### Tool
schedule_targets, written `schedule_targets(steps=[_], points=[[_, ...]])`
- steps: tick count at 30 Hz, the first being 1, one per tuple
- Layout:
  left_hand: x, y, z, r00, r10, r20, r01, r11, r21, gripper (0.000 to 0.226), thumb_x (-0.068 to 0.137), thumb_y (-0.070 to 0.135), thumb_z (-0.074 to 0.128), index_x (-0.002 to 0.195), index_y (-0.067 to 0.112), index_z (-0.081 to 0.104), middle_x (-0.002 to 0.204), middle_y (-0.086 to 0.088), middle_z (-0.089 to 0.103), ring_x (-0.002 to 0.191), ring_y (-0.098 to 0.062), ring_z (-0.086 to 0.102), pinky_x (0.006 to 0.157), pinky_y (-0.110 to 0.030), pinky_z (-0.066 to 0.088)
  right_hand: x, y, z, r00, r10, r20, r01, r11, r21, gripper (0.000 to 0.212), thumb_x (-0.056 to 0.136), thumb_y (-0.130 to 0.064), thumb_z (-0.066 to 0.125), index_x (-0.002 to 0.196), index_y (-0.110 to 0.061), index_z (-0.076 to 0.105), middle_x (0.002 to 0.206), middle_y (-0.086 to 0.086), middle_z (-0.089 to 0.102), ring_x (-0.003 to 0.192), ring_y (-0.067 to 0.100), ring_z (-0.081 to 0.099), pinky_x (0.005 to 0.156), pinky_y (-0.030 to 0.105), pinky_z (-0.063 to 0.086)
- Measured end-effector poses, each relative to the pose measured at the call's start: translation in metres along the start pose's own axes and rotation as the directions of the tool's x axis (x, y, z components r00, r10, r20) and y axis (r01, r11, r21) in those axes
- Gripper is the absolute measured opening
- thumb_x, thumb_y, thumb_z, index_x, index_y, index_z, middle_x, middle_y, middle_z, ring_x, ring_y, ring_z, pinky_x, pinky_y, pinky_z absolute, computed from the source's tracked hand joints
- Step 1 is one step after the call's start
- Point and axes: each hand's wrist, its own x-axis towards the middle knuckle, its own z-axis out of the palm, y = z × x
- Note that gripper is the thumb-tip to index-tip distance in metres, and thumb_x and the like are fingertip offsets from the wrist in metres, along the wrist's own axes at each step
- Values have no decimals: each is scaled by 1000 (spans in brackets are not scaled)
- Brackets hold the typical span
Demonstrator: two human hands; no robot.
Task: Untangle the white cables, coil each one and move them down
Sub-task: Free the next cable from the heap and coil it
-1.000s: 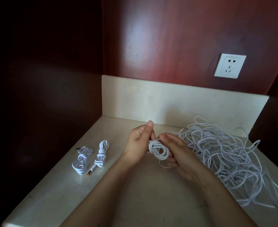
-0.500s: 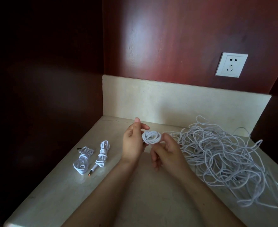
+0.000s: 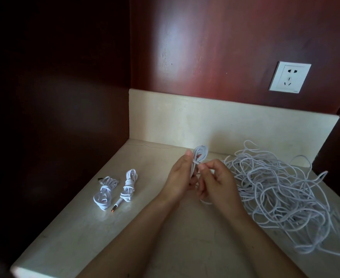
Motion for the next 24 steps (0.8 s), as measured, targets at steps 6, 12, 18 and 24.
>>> schedule_targets(steps=[6, 12, 18, 24], points=[[1, 0, 2, 998, 7, 63, -7, 1000, -5, 19, 104, 32, 41, 93, 19, 50, 67, 5, 52, 54, -7, 50, 59, -25, 46, 6, 2, -6, 999, 32, -36, -32, 999, 1, 20, 100, -15, 53, 86, -2, 57, 46, 3, 56, 40, 17, 53, 44, 28, 46], [2, -4, 2, 983, 168, 76, -173, 982, 74, 6, 103, 15, 45, 109, 13, 44, 67, -6, 57, 50, -4, 54, 49, -14, 41, 11, 5, -10, 997, 46, -66, -48, 998, -37, 23, 99, -16, 55, 79, -3, 55, 46, 3, 55, 38, 14, 53, 44, 24, 44], [9, -8, -2, 998, 65, -17, -64, 996, 70, 7, 99, 17, 53, 98, 22, 49, 77, -7, 55, 53, -10, 55, 44, -21, 41, 9, 5, -10, 997, 36, -62, -36, 999, -1, 12, 96, -10, 59, 85, -6, 56, 49, 5, 57, 41, 16, 54, 45, 25, 45], [10, -6, -3, 998, -17, -64, 18, 1000, 25, 2, 96, 16, 56, 96, 15, 54, 69, -4, 52, 45, -9, 51, 42, -21, 38, 12, -2, -14, 989, 144, -17, -139, 978, 158, 10, 93, 2, 58, 90, -8, 57, 58, 2, 64, 50, 12, 61, 41, 24, 46]])
